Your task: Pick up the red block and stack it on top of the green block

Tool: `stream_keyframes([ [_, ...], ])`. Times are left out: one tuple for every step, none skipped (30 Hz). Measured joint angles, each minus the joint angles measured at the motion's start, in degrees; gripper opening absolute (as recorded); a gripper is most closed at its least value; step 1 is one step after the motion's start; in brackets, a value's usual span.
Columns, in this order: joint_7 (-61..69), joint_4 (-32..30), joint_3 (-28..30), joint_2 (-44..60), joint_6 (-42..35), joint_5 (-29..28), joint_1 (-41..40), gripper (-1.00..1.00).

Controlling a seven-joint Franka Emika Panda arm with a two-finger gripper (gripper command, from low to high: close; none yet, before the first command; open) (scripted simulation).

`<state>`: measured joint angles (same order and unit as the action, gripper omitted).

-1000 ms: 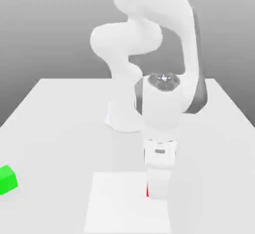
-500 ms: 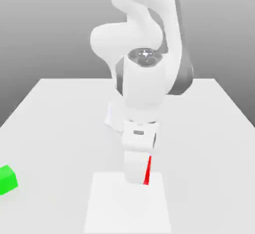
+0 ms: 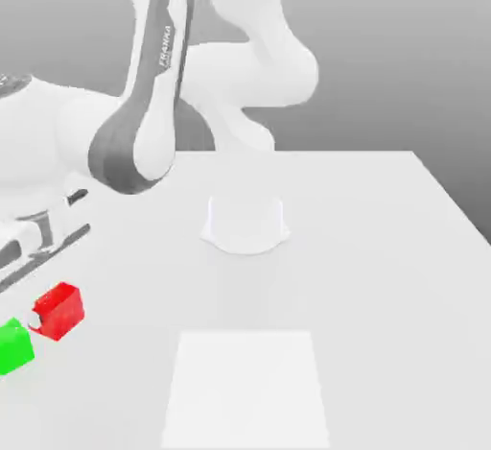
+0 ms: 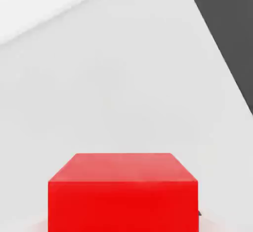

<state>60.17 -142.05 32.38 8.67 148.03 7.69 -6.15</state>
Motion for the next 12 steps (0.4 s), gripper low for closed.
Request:
stream_keyframes([
  [2.04,0.80,0.72,0.28,-0.31,0.78,-1.55,-1.00],
  [3.89,1.46,1.20,0.79,-0.29,1.74,-2.80,-1.00],
  [5.36,1.86,1.09,1.74,0.28,2.98,-3.65,-1.00],
  [6.65,2.13,0.55,2.93,1.13,4.37,-4.42,-1.00],
  [7.89,2.34,-0.16,4.27,2.08,5.92,-5.10,-1.00],
  [9.08,2.51,-1.16,5.67,3.16,7.47,-5.94,-1.00],
  [10.32,2.68,-2.17,7.15,4.26,9.15,-6.72,-1.00],
  [11.61,2.84,-3.21,8.68,5.33,10.93,-7.50,-1.00],
  [12.87,3.00,-4.54,10.18,6.43,12.66,-8.57,-1.00],
  [13.57,3.09,-5.30,11.02,7.05,13.62,-9.18,1.00],
  [13.57,3.09,-5.30,11.02,7.05,13.62,-9.18,1.00],
  [13.57,3.09,-5.30,11.02,7.05,13.62,-9.18,1.00],
])
